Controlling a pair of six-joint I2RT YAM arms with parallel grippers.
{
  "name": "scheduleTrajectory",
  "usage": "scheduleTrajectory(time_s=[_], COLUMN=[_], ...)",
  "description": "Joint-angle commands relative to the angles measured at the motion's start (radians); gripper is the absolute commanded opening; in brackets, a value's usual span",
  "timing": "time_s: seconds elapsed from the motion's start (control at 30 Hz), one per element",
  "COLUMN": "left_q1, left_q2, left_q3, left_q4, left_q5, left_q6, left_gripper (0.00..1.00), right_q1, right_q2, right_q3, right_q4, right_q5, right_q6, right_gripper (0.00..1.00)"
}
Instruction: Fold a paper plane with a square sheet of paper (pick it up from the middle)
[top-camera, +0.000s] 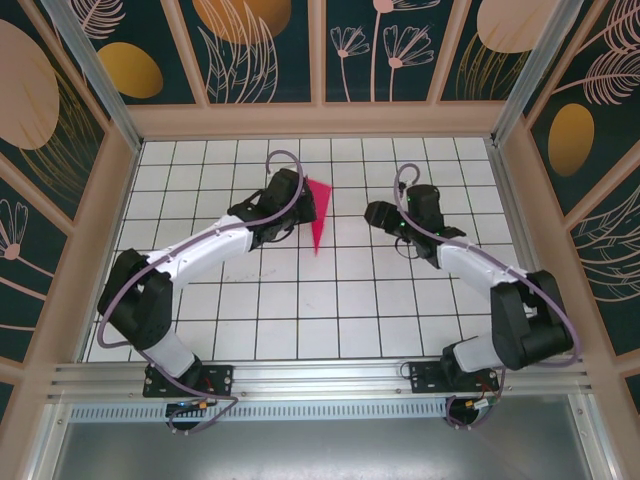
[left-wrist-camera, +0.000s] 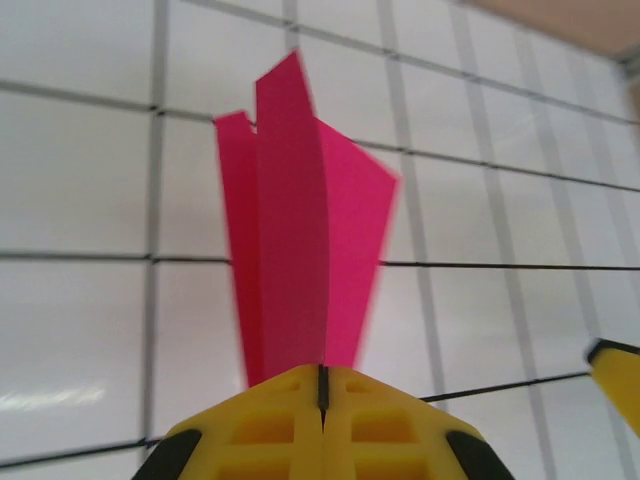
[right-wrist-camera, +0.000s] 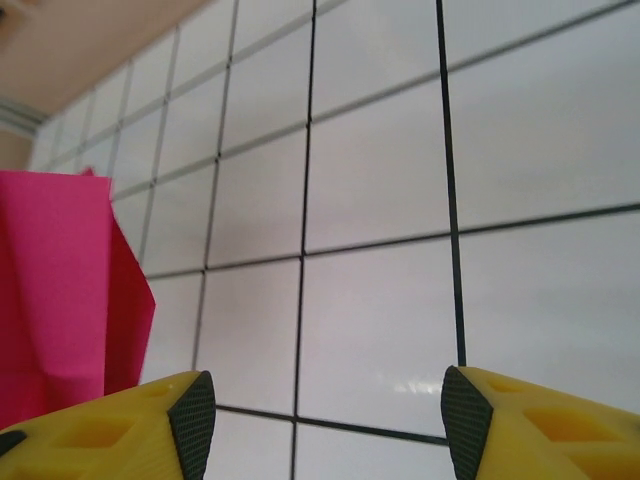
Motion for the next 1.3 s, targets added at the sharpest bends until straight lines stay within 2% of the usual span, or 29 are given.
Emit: scheduleTrajectory(time_s=[0.0,0.13,0.23,0.5,0.67,0.83,1.0,1.27], left_q1=[0.0,0.003,0.009,0.036,0.053,0.061,0.061,0.061], left_q2=[0.011,0.062,0.12,0.223,0.237,0.248,0.239,0.267], left_q3=[-0.056,-0.115,-0.139,-0.242,-0.334,-0.387,-0.402,-0.383], left_q4=[0.205,0.391,0.472,0.691,0.76,0.773,0.726,0.684], left_q5=[0.156,0.289,0.346,0.448,0.445,0.391,0.337,0.337], left_q6=[0.064,0.031,0.001,-0.119,-0.174,-0.225,-0.227,-0.224], left_gripper=[0.0,0.0,0.0,0.0,0.0,0.0,0.0,0.0], right_q1=[-0.023,-0.028,-0.028,0.0,0.07,0.168,0.208,0.241], right_q2=[-0.059,-0.069,-0.046,0.061,0.147,0.218,0.277,0.314], right_q3=[-0.027,-0.031,-0.029,-0.023,0.031,0.086,0.137,0.164], right_q4=[0.049,0.056,0.064,0.061,-0.004,-0.084,-0.121,-0.141], right_q5=[-0.035,-0.081,-0.128,-0.211,-0.182,-0.005,-0.008,-0.005], right_q6=[0.054,0.069,0.081,0.069,0.022,-0.028,-0.059,-0.071], right_gripper=[0.64,0.64,0.6,0.4,0.35,0.3,0.29,0.29])
